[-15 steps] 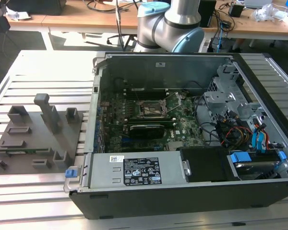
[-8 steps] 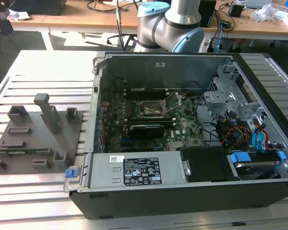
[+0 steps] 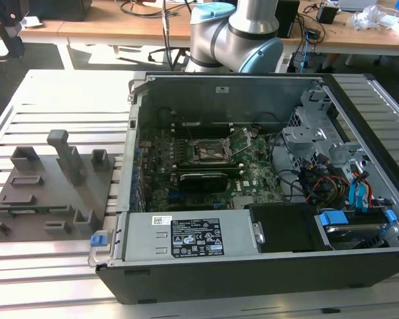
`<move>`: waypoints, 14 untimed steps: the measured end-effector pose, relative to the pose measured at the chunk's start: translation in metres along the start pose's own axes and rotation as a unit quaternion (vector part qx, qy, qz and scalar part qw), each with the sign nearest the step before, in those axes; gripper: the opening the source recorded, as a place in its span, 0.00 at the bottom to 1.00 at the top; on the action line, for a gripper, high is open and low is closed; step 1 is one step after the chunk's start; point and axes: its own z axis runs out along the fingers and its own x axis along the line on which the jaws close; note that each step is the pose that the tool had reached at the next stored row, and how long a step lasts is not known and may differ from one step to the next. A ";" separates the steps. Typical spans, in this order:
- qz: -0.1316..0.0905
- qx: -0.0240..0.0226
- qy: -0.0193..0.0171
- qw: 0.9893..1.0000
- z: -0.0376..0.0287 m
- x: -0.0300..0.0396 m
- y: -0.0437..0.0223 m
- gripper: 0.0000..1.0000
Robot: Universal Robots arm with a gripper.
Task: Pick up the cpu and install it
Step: 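Pick up the cpu and move it towards the insertion slot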
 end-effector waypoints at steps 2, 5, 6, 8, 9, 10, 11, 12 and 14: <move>0.000 0.000 0.000 1.000 0.0029 -0.0005 0.0000 0.55; 0.000 0.000 0.000 1.000 0.0062 -0.0010 0.0001 0.55; 0.000 0.000 0.000 1.000 0.0078 -0.0012 0.0000 0.55; 0.000 0.000 0.000 1.000 0.0112 -0.0017 0.0001 0.55; 0.000 0.000 0.000 1.000 0.0131 -0.0020 0.0001 0.55; 0.000 0.000 0.000 1.000 0.0152 -0.0023 0.0001 0.55; 0.000 0.000 0.000 1.000 0.0167 -0.0025 0.0001 0.55; 0.000 0.000 0.000 1.000 0.0174 -0.0026 0.0001 0.55; 0.000 0.000 0.000 1.000 0.0199 -0.0030 0.0001 0.55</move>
